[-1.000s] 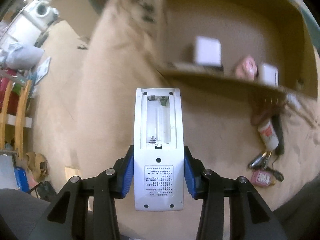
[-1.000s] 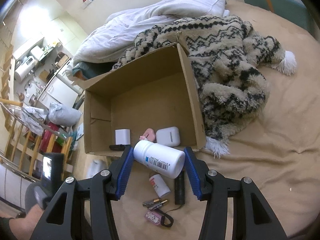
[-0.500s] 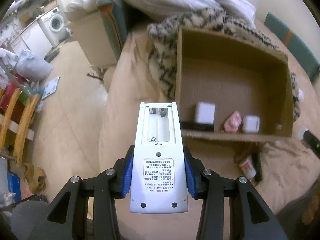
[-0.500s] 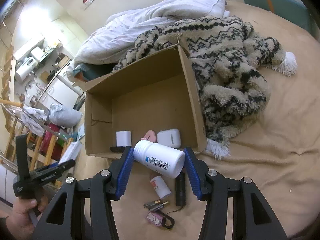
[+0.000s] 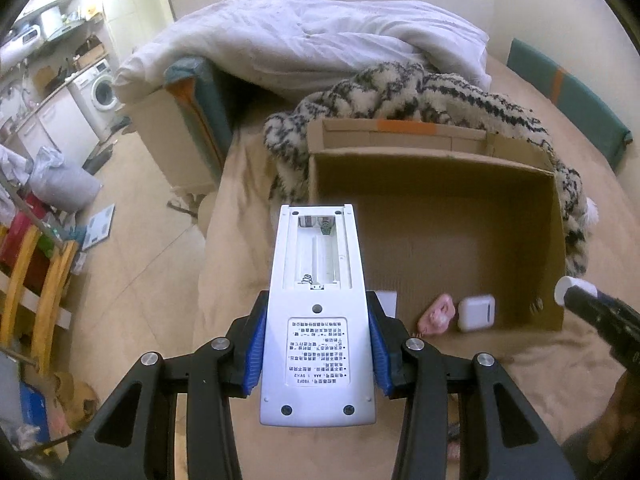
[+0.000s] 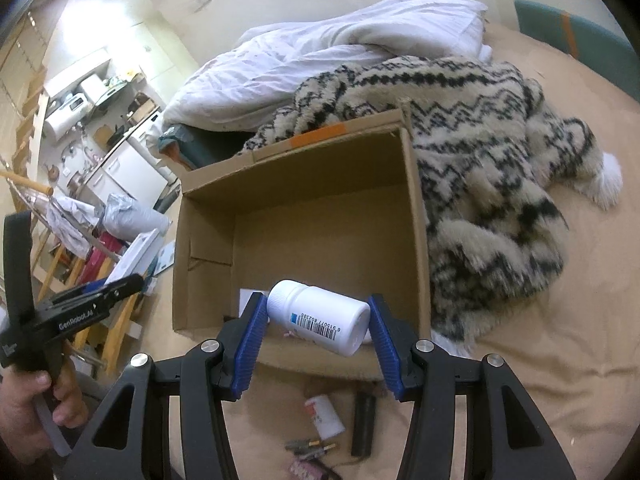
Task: Organize rigid objects
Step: 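Carry remote and pill bottle into the box and open both grippers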
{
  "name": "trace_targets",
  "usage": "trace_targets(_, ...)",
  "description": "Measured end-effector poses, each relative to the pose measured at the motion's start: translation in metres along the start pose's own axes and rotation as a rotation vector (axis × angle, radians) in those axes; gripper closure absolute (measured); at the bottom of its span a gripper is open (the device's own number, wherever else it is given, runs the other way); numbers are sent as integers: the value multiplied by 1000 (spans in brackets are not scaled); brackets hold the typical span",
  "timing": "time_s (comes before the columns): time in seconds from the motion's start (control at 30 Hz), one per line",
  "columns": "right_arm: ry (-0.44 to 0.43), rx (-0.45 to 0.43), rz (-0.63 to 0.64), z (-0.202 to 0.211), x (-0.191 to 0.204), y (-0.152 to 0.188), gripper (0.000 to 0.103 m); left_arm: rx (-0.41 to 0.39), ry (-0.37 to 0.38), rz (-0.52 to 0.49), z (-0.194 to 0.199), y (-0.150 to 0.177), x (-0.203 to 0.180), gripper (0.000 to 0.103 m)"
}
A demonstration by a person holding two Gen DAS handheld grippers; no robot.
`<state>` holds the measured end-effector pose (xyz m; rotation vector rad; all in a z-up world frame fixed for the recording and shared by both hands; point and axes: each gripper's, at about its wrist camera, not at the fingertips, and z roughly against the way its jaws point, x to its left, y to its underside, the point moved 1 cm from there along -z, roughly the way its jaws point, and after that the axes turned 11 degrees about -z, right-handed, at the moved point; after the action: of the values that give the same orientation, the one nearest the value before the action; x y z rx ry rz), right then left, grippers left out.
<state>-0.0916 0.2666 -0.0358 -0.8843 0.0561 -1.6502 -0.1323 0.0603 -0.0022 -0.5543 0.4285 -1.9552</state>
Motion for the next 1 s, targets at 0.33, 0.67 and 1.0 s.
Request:
trace_targets(0.33, 37, 28, 102, -38, 14, -17, 49, 22, -46, -33, -43, -26, -24, 63)
trace_targets(0.67, 74, 88, 159, -65, 24, -15, 49, 23, -96, -44, -80, -47, -36, 63)
trace_targets(1.0, 97, 128, 140, -76, 19, -13, 49, 81, -107, -83, -117, -44, -50, 63)
